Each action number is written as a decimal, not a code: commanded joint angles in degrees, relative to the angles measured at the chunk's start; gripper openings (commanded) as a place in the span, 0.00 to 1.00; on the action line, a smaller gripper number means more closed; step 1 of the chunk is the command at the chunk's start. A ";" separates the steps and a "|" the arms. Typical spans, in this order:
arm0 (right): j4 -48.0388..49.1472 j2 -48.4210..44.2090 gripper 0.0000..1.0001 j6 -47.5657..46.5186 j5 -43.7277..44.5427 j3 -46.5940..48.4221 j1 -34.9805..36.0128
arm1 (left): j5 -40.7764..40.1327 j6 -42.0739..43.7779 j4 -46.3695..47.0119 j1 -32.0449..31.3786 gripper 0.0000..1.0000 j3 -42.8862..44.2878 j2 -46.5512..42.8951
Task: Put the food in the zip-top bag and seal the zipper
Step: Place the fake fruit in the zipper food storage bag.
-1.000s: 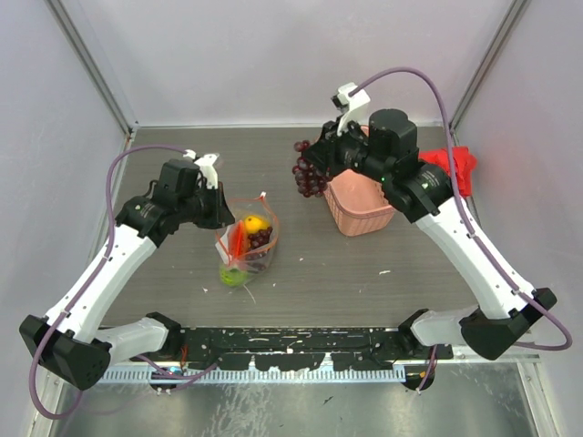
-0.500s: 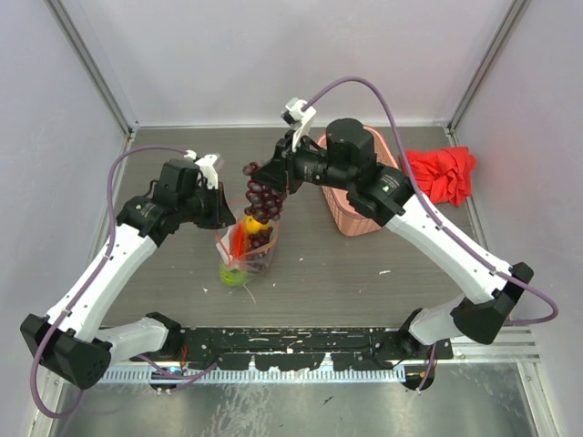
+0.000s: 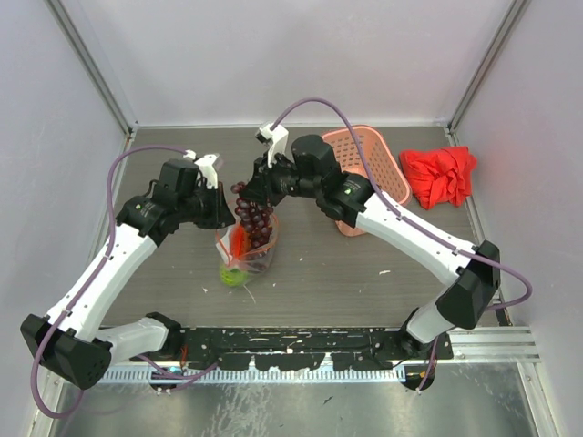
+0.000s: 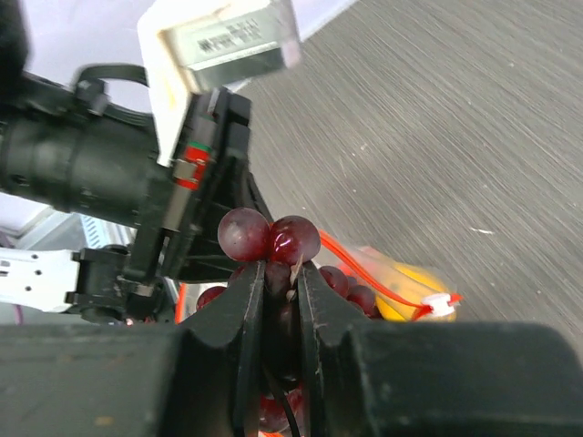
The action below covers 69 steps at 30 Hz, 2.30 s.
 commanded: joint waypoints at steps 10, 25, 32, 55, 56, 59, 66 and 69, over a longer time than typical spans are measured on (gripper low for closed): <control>22.20 -5.31 0.01 -5.10 7.10 -15.83 2.04 | 1.22 -0.29 3.02 0.47 0.00 0.10 -0.63; 27.39 -1.10 0.05 -8.54 -10.32 -20.27 5.41 | 1.30 -0.36 2.97 0.54 0.00 0.12 -0.59; 22.99 3.30 0.10 -11.15 -7.24 -19.34 5.90 | 1.48 -0.33 2.95 0.56 0.00 0.08 -1.09; 9.19 -4.33 0.67 -11.10 4.05 -13.53 5.91 | 2.80 0.12 3.08 0.56 0.00 -0.29 -1.47; 7.94 -5.17 0.67 -11.09 5.25 -13.46 5.90 | 2.86 0.16 3.14 0.56 0.00 -0.25 -1.47; 4.07 -7.13 0.68 -10.82 10.32 -13.22 5.87 | 3.05 0.17 3.11 0.56 0.00 -0.25 -1.38; -1.86 -8.04 0.63 -8.06 23.13 -14.47 5.91 | 3.22 0.14 3.21 0.56 0.00 -0.25 -1.29; -3.06 -6.62 0.59 -5.63 25.13 -14.94 5.91 | 3.25 0.17 3.26 0.56 0.00 -0.30 -1.21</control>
